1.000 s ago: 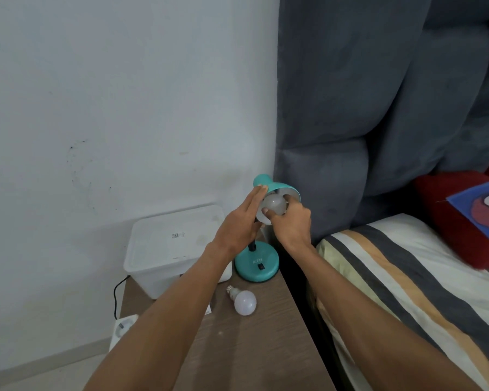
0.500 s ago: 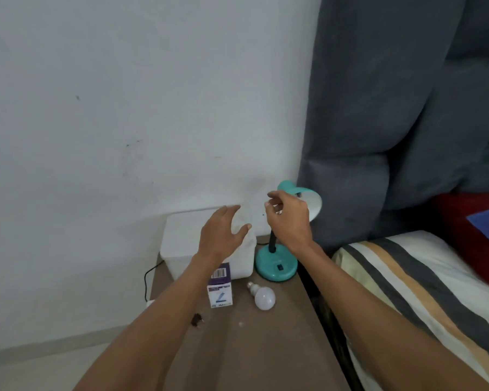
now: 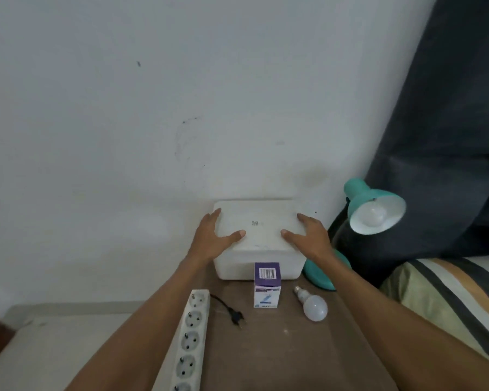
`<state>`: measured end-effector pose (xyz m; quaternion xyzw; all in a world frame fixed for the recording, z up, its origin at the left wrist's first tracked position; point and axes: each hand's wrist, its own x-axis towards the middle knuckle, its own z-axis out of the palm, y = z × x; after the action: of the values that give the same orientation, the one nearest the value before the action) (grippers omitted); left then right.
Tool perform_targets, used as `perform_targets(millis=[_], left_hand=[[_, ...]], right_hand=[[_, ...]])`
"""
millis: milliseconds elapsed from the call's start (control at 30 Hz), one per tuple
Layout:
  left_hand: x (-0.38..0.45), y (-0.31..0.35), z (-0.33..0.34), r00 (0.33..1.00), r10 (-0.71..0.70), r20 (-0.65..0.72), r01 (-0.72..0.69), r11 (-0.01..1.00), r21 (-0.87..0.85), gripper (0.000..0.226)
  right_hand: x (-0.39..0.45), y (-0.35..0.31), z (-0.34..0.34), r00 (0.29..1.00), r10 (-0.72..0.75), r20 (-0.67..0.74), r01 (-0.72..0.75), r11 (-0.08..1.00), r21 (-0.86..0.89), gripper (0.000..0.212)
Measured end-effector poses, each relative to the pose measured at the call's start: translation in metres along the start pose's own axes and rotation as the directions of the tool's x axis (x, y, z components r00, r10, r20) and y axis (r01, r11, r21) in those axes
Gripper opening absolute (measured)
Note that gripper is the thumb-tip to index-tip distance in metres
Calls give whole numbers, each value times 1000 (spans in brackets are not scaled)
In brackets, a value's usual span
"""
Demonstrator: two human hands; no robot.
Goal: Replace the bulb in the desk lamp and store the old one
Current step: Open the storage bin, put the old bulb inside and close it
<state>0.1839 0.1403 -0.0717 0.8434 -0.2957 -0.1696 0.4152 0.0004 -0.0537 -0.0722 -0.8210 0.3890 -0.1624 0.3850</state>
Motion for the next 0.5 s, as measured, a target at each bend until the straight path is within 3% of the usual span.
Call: perform_targets(millis=[133,500], left_hand=[[2,-4,8,1000,-21,-7,20,995,-101,106],[1,7,6,999,-9,-43,4,995,-103,102]], right_hand=[[9,4,6,1000,-9,-29,10,999,36,84],[17,-2,10,996,-11,-86,17,998,68,81]])
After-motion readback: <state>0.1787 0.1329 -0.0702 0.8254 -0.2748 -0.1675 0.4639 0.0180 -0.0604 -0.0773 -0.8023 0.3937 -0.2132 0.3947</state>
